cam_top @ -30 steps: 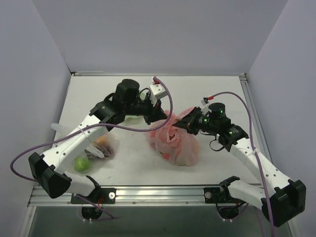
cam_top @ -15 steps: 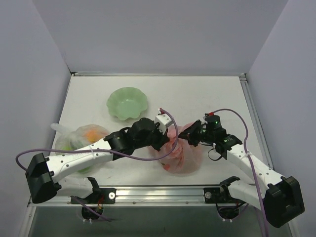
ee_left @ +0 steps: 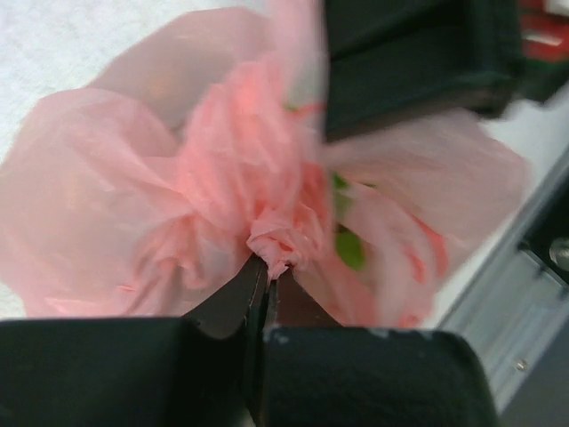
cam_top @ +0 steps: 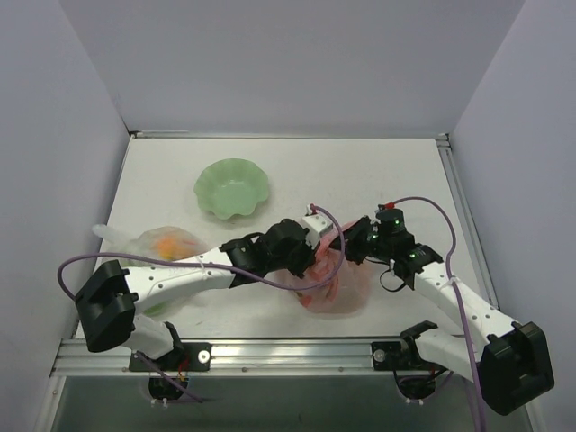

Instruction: Place the fake fruits into the plastic bag and tie a complex knot

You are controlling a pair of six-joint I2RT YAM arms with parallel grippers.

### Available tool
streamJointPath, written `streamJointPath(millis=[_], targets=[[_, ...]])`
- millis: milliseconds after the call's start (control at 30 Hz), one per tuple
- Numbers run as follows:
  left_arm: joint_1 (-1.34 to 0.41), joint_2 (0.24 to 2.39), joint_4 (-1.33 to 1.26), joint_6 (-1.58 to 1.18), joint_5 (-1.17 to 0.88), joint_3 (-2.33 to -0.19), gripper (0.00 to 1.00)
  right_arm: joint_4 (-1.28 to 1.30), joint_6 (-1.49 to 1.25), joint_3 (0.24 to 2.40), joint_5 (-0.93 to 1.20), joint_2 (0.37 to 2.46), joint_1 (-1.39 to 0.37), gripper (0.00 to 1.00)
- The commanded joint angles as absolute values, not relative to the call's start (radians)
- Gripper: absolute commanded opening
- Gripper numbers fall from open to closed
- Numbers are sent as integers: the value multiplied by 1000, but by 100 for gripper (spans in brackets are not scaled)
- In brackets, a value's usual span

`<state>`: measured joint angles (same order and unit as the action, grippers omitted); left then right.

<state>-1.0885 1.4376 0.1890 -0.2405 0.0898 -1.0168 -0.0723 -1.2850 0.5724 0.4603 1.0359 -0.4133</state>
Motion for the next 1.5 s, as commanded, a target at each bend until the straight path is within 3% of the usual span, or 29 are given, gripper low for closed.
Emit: streamJointPath(millis=[0,167,400,767,967,1133,1300,1467], targets=[[-978,1491,169,-218,45,-1057,0,-156,-1255,589,443,991,-399,0],[-778,1491,48,-146,-130,-1107,0,-173,-1190,554,466,957,-408,0],[-736,1385,-21,-138,-527,-1066,0,-164,-1016,617,477,971,-403,0],[-830,1262,184,-319,-405,-1111,0,-176,-1094,603,443,962,-403,0],[-1010,1365,202,-339,-287,-1081,0,-190,-1123,609,440,969,-408,0],[-1011,1482,198,-322,-68,-1078,0,-167,-1118,609,451,959,-403,0],[-838,1523,115,-301,-191,-1068,0,-143,-1059,588,469,922,-397,0],[-801,1422,14,-244,-452,-1020,0,-117,-977,591,457,902,-396,0]])
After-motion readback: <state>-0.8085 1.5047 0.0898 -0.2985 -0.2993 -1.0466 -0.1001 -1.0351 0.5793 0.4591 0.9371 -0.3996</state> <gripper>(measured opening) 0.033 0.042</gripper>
